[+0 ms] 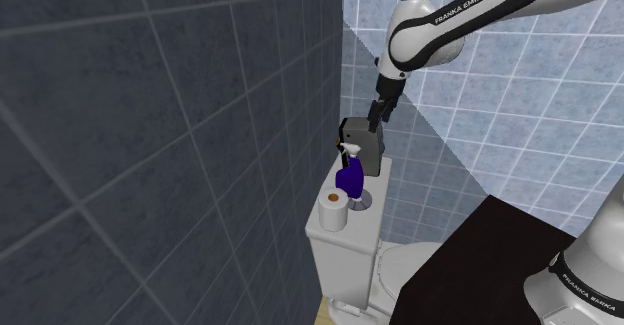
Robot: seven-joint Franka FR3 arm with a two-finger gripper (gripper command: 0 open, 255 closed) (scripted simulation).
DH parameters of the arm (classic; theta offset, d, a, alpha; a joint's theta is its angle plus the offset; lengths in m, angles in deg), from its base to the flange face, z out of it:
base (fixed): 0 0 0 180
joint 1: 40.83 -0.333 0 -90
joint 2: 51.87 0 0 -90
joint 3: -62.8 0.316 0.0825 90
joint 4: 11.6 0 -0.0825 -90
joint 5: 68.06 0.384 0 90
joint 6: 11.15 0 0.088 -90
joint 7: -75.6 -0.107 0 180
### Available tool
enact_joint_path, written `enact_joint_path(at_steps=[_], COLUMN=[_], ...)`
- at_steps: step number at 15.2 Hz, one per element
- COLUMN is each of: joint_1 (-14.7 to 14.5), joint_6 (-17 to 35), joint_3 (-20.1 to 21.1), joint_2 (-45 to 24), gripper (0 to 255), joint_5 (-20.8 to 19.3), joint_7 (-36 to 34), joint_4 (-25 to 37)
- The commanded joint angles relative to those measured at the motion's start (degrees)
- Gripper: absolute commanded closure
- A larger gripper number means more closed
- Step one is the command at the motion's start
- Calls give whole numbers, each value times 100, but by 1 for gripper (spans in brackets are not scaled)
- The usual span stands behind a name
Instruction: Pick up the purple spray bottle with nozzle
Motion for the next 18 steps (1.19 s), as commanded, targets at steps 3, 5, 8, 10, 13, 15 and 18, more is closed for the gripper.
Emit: enact_joint_path(at_steps=[3,5,8,10,13,15,18], joint_1=[-42,-49,-45,-40,-31,-25,-28], joint_6=[297,396,510,641,836,938,939], joint_3=[47,97,139,149,168,178,179], joint_2=[-853,-1291,-1593,-1689,-1839,-1921,-1919], gripper=[0,0,0,0,0,0,255], joint_5=[229,329,395,427,476,503,502], joint_7=[351,500,595,627,676,702,697], joint_4=[428,705,857,819,772,750,747])
